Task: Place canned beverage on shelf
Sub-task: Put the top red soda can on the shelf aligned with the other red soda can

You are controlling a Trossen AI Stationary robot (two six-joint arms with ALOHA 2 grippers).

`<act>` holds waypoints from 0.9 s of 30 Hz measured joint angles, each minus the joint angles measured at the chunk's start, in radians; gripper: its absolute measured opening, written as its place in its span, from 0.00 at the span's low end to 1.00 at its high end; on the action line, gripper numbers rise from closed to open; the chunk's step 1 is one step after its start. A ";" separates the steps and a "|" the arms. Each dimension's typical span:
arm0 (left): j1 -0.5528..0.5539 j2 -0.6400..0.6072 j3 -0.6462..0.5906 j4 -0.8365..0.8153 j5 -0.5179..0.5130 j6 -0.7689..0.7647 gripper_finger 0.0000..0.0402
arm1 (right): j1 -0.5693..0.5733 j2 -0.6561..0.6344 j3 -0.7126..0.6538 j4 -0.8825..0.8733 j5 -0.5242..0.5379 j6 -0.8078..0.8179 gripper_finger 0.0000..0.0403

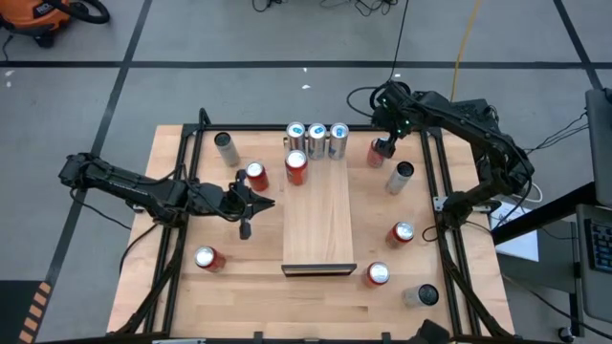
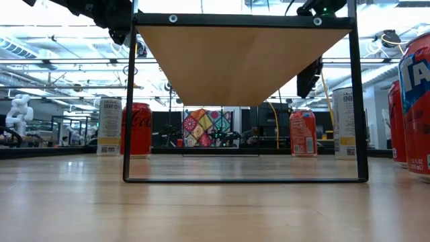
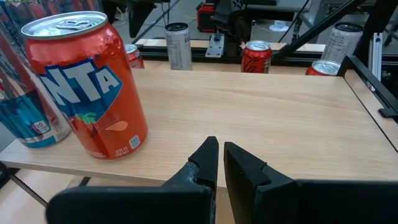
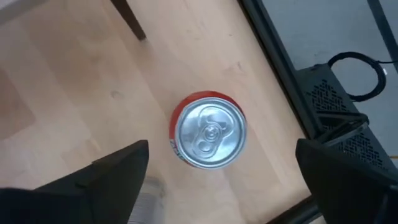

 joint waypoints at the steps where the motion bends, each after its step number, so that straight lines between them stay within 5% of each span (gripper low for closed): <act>1: 0.000 0.000 0.000 0.000 0.000 0.000 0.07 | -0.001 0.002 0.000 0.000 0.001 0.000 0.96; 27: 0.000 0.000 0.000 0.000 0.000 0.000 0.07 | -0.018 0.235 -0.001 0.015 0.059 0.064 0.95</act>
